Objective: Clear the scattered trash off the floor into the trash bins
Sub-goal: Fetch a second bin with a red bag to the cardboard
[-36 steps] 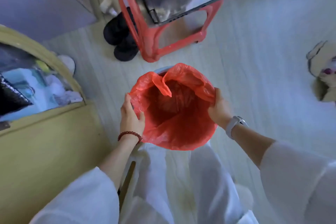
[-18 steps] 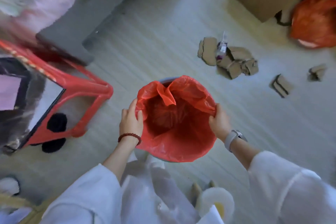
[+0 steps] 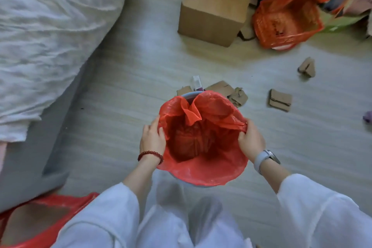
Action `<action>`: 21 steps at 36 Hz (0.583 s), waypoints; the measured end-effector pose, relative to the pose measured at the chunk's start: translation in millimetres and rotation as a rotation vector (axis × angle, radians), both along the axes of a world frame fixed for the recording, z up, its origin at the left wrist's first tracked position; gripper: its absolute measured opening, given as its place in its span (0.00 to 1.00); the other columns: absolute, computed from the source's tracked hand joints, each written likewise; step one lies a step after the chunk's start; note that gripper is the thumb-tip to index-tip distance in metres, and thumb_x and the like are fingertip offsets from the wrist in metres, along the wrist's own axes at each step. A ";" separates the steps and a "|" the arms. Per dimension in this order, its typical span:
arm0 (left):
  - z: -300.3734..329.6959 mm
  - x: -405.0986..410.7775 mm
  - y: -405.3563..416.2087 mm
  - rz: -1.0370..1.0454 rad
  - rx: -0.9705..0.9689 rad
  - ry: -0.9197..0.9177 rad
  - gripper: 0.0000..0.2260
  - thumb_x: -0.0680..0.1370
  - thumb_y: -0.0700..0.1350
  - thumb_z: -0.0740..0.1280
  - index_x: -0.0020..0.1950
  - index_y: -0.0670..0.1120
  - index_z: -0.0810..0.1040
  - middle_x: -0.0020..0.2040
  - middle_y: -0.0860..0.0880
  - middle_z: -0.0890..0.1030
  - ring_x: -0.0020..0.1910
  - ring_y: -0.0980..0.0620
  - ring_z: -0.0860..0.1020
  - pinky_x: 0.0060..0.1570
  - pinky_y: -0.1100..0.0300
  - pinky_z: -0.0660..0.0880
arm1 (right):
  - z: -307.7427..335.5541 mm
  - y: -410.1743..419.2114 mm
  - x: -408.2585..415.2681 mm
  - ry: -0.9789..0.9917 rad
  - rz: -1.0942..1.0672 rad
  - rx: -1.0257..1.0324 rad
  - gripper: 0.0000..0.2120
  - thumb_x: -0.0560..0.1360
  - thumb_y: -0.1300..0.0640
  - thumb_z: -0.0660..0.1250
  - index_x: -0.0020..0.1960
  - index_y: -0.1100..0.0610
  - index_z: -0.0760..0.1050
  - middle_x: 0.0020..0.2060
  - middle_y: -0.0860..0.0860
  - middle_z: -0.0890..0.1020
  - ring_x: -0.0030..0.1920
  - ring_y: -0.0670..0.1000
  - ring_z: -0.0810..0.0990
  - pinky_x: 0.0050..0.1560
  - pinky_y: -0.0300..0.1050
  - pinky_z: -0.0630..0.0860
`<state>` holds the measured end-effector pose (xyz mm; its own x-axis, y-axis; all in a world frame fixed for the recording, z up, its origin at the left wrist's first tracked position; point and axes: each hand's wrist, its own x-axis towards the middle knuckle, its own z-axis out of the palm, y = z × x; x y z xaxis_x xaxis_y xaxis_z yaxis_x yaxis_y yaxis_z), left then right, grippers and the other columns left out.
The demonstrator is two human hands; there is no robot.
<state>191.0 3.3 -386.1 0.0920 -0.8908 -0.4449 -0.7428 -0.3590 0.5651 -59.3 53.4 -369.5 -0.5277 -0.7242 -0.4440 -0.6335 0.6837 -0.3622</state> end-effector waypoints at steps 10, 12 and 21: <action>5.1 -131.7 -158.9 -0.181 -0.039 0.037 0.22 0.78 0.37 0.57 0.72 0.49 0.64 0.57 0.37 0.70 0.54 0.38 0.74 0.55 0.53 0.69 | -8.9 -109.7 -115.8 -0.032 -0.215 -0.119 0.20 0.74 0.67 0.54 0.64 0.56 0.68 0.59 0.60 0.76 0.57 0.64 0.75 0.52 0.50 0.71; 0.9 -165.5 -185.7 -0.175 -0.031 0.060 0.23 0.77 0.36 0.57 0.72 0.49 0.64 0.58 0.37 0.70 0.54 0.38 0.73 0.56 0.54 0.68 | -15.3 -132.1 -147.4 -0.045 -0.227 -0.142 0.20 0.73 0.67 0.54 0.63 0.57 0.69 0.59 0.60 0.76 0.56 0.64 0.75 0.52 0.50 0.71; -72.4 -348.7 -300.7 0.143 0.064 0.161 0.20 0.74 0.37 0.60 0.66 0.44 0.70 0.60 0.37 0.72 0.60 0.41 0.71 0.65 0.56 0.65 | -99.1 -251.7 -316.8 -0.108 -0.245 -0.202 0.25 0.71 0.69 0.54 0.67 0.57 0.68 0.60 0.59 0.75 0.60 0.62 0.73 0.60 0.53 0.71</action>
